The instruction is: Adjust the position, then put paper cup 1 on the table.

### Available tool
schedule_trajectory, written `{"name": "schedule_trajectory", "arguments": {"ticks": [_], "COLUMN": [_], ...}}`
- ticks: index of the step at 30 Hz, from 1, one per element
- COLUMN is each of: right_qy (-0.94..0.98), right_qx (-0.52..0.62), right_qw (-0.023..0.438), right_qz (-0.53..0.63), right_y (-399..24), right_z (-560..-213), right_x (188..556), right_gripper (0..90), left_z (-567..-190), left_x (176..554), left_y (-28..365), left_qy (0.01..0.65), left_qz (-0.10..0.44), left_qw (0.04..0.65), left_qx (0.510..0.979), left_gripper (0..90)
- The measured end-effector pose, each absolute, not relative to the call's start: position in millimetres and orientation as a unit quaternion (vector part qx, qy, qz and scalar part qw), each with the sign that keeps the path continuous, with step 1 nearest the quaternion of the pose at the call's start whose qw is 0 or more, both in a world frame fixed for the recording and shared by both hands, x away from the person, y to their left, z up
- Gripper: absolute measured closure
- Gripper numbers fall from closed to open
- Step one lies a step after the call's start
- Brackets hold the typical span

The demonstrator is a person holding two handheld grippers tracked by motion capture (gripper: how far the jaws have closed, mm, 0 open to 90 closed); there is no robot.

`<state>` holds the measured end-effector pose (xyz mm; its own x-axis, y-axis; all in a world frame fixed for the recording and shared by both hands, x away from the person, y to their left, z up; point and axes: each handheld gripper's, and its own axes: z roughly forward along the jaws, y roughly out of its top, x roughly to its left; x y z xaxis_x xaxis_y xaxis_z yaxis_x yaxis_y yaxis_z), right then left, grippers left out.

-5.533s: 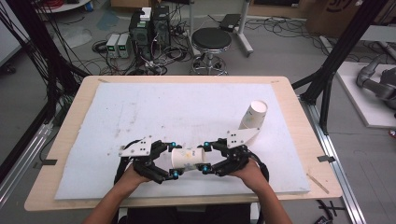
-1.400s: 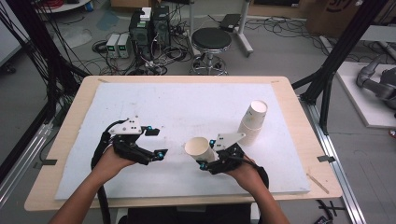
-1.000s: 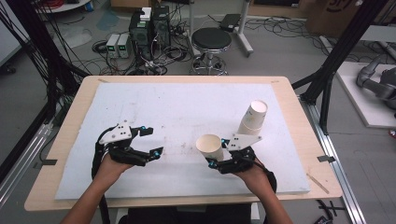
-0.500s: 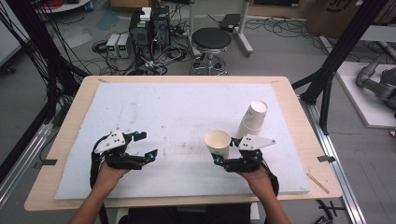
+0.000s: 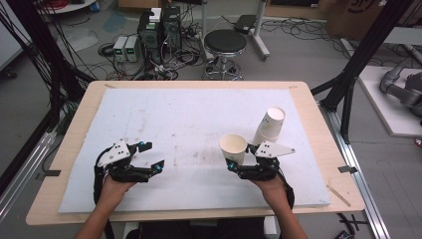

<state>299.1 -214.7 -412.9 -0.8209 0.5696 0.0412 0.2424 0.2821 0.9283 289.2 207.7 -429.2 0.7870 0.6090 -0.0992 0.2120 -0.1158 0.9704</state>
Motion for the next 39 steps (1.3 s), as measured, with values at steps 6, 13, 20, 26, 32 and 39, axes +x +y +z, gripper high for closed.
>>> {"name": "schedule_trajectory", "arguments": {"ticks": [6,13,20,26,32,39], "right_qy": [0.779,0.778,0.775,0.774,0.771,0.770], "right_qx": [0.261,0.261,0.263,0.265,0.271,0.294], "right_qw": [0.148,0.148,0.153,0.156,0.162,0.169], "right_qz": [0.551,0.552,0.554,0.553,0.553,0.540], "right_y": [-215.3,-214.4,-213.6,-205.7,-192.1,-169.5], "right_z": [-413.1,-413.5,-413.0,-413.1,-413.3,-422.6], "right_x": [301.4,301.4,302.8,309.1,321.4,343.4], "right_gripper": [34.6,34.7,34.7,34.6,34.6,34.6], "left_z": [-430.4,-430.4,-431.2,-431.5,-431.2,-430.2], "left_x": [288.8,288.6,290.1,290.7,290.6,290.6], "left_y": [209.2,209.3,209.6,210.9,211.5,216.3], "left_qy": [0.284,0.286,0.286,0.291,0.290,0.294], "left_qz": [0.164,0.165,0.164,0.165,0.166,0.172], "left_qw": [0.600,0.601,0.601,0.601,0.601,0.599], "left_qx": [0.729,0.727,0.728,0.726,0.726,0.725], "left_gripper": [17.9,18.0,18.0,18.0,18.1,18.1]}}
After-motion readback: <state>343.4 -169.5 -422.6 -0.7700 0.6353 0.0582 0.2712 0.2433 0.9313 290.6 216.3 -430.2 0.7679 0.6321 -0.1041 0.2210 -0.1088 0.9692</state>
